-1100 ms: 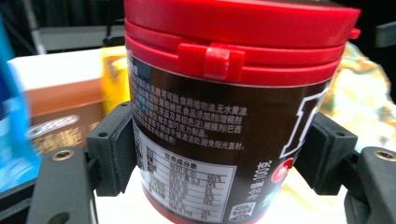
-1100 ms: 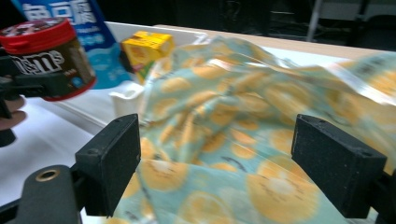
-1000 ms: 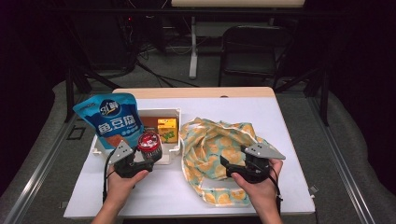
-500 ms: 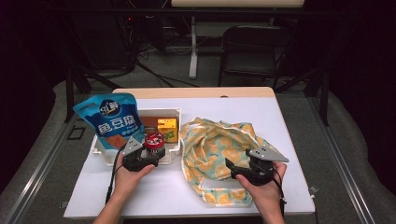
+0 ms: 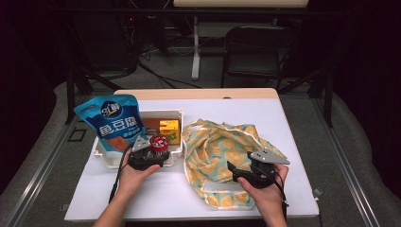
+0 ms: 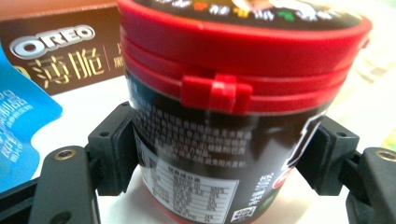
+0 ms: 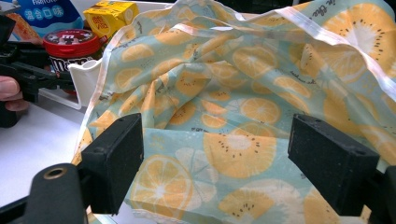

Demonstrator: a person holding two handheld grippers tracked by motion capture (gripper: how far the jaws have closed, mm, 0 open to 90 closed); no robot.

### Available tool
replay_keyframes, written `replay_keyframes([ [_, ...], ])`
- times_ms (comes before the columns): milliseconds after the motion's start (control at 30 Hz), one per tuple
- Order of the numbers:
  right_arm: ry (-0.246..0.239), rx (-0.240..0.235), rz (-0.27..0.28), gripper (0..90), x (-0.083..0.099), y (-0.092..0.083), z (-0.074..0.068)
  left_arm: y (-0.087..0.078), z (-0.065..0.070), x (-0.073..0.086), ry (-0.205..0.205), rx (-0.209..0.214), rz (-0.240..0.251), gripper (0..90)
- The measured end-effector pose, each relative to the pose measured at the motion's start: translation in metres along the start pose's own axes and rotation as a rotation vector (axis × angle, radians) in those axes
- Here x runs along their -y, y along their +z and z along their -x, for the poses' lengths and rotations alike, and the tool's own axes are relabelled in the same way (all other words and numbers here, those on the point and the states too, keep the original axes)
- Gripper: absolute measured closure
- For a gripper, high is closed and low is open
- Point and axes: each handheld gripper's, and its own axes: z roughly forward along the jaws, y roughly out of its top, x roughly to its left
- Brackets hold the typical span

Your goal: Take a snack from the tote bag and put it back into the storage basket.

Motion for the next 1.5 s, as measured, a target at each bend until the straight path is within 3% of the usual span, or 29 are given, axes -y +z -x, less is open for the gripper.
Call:
replay_keyframes([
  [100, 0.006, 0.007, 0.002, 19.1, 0.001, 0.0, 0.001, 0.003, 0.004, -0.001, 0.03, -0.008, -0.027, 24.7],
  [200, 0.004, 0.007, 0.0, 19.2, 0.001, -0.001, 0.003, -0.001, 0.006, 0.0, 0.058, 0.0, -0.005, 23.4],
  [333, 0.004, 0.011, -0.004, 19.2, 0.002, -0.001, 0.004, -0.01, 0.003, 0.004, 0.02, 0.005, 0.04, 16.7],
  [467, -0.002, 0.017, -0.002, 19.1, 0.003, -0.003, 0.005, -0.034, 0.002, 0.008, 0.001, 0.005, 0.091, 16.0],
  [567, -0.007, 0.019, 0.0, 19.1, 0.004, -0.005, 0.006, -0.056, 0.005, 0.011, -0.016, -0.007, 0.127, 25.5],
  [633, -0.008, 0.023, -0.003, 19.1, 0.005, -0.006, 0.007, -0.064, 0.007, 0.014, -0.034, -0.029, 0.147, 43.8],
  [700, -0.004, 0.023, -0.001, 19.1, 0.007, -0.006, 0.008, -0.065, 0.008, 0.016, -0.049, -0.035, 0.161, 58.4],
  [800, -0.004, 0.022, -0.009, 19.1, 0.009, -0.007, 0.009, -0.062, 0.009, 0.017, -0.05, -0.023, 0.151, 70.5],
  [967, -0.004, 0.025, -0.013, 19.2, 0.009, -0.007, 0.01, -0.052, 0.011, 0.016, -0.081, -0.052, 0.149, 76.6],
  [1067, -0.002, 0.021, -0.012, 19.3, 0.01, -0.006, 0.009, -0.052, 0.006, 0.016, -0.101, -0.037, 0.147, 78.9],
  [1233, -0.007, 0.023, -0.015, 19.5, 0.01, -0.006, 0.009, -0.056, -0.003, 0.015, -0.12, -0.049, 0.153, 83.0],
  [1367, -0.005, 0.025, -0.014, 19.6, 0.01, -0.006, 0.01, -0.057, -0.012, 0.014, -0.157, -0.066, 0.166, 85.4],
  [1500, -0.006, 0.03, -0.003, 19.8, 0.01, -0.006, 0.011, -0.057, -0.018, 0.012, -0.203, -0.048, 0.197, 85.9],
])
